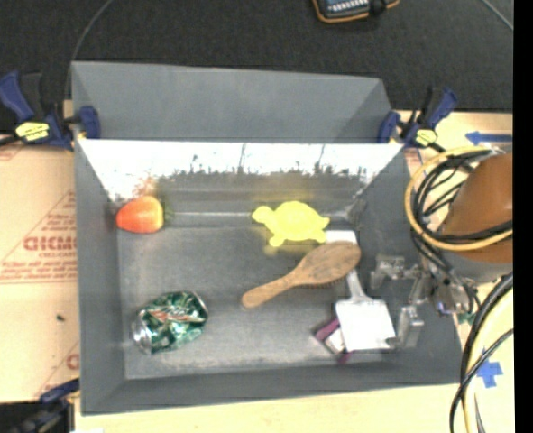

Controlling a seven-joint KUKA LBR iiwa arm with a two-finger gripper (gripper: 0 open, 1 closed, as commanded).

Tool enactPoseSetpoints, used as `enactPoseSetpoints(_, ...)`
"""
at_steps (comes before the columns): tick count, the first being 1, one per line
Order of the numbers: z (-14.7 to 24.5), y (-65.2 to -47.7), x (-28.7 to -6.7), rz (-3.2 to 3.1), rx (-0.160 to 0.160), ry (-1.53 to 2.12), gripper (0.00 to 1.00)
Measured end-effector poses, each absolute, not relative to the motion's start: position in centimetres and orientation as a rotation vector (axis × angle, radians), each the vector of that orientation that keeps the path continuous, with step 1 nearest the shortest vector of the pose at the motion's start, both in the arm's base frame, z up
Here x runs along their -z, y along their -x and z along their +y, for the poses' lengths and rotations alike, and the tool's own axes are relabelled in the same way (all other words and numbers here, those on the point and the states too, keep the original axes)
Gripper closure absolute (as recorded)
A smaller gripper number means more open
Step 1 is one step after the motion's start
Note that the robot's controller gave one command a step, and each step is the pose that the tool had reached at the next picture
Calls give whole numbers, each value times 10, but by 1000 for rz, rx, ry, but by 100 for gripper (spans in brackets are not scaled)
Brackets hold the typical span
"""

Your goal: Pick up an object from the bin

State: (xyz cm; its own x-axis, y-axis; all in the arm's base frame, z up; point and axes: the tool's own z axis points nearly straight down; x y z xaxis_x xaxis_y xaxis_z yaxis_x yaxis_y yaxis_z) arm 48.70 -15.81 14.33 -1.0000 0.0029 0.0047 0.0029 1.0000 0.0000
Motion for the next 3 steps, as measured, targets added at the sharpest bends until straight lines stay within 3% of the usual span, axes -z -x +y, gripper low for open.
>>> enactPoseSetpoints(1, -158, -489, -147, -3144, -3, -4, 0)
enactPoseSetpoints(2, -128, -489, -76, -3151, -16, -243, 0)
enactPoseSetpoints(3, -125, -481, -129, -3131, -12, -369, 0)
